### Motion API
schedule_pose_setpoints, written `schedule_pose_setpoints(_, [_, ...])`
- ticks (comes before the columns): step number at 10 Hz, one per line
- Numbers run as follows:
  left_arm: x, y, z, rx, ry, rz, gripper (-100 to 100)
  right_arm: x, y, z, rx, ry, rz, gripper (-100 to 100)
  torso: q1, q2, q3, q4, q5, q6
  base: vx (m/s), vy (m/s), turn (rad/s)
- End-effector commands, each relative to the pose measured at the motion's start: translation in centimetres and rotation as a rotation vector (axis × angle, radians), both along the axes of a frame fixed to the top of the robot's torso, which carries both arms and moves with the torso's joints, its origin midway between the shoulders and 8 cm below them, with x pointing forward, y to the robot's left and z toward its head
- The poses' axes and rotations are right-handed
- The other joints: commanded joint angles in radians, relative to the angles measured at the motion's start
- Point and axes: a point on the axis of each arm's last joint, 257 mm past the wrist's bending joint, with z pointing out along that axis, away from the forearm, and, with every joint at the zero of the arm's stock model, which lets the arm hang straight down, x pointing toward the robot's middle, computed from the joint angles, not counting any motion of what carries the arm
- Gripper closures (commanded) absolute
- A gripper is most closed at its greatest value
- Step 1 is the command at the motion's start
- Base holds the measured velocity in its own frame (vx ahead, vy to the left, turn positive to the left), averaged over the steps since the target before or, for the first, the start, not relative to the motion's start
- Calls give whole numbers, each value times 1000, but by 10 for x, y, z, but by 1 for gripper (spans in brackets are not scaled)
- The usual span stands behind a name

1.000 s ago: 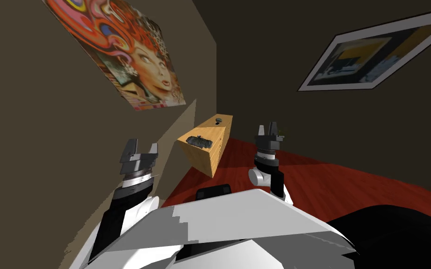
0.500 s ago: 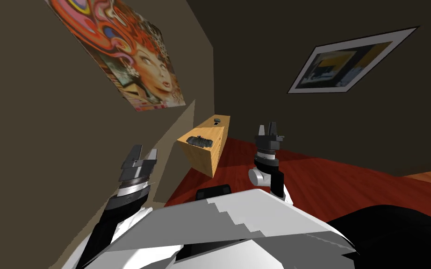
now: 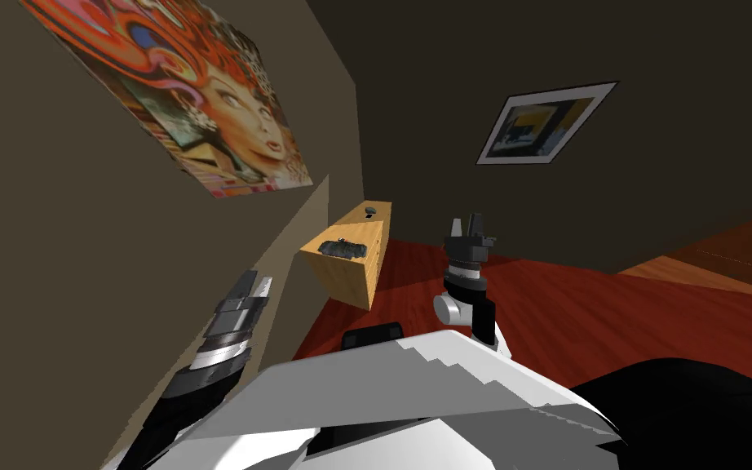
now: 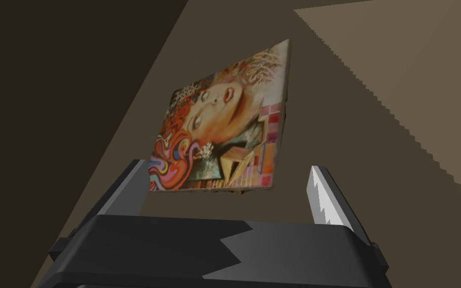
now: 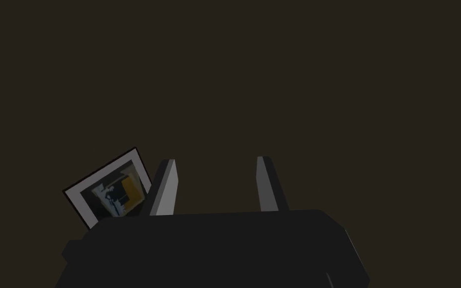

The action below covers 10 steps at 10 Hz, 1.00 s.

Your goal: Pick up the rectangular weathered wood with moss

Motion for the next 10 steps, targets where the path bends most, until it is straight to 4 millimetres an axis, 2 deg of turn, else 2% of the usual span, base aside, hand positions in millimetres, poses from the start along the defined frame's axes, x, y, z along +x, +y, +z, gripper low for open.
schedule_pose_setpoints(1, [-7, 5, -25, 59, 76, 13, -100, 0, 0, 0, 0, 0, 0, 0, 0, 0, 0, 0, 0, 0, 2, 65, -341])
schedule_pose_setpoints(2, [-9, 6, -27, 59, 83, 15, -100, 0, 0, 0, 0, 0, 0, 0, 1, -1, 0, 0, 0, 1, 3, 63, -170])
schedule_pose_setpoints(3, [-15, 10, -44, 112, 135, 17, -100, 0, 0, 0, 0, 0, 0, 0, 0, -1, -1, 0, 0, 0, 5, 52, -396])
schedule_pose_setpoints(4, [-20, 12, -50, 112, 156, 24, -100, 0, 0, 0, 0, 0, 0, 0, 0, -1, -1, 0, 0, 1, 7, 55, -157])
schedule_pose_setpoints(5, [-29, 17, -70, 165, 217, 25, -100, 0, 0, 0, 0, 0, 0, 0, 0, -2, -1, 0, 0, 0, 22, 63, -310])
schedule_pose_setpoints(6, [-34, 19, -75, 164, 235, 30, -100, 0, 0, 0, 0, 0, 0, 0, 0, -3, -1, -1, 0, 1, 15, 70, -237])
schedule_pose_setpoints(7, [-45, 25, -95, 217, 298, 27, -100, 0, 0, 0, 0, 0, 0, 0, 1, -3, -2, -1, 0, 0, 14, 71, -360])
schedule_pose_setpoints(9, [-50, 26, -100, 218, 319, 33, -100, 0, 0, 0, 0, 0, 0, 0, 0, -3, -2, -1, 0, 0, 10, 48, -133])
schedule_pose_setpoints(10, [-63, 33, -120, 273, 386, 28, -100, 0, 0, 0, 0, 0, 0, 0, -2, -3, -2, -1, 0, -1, 11, 52, -341])
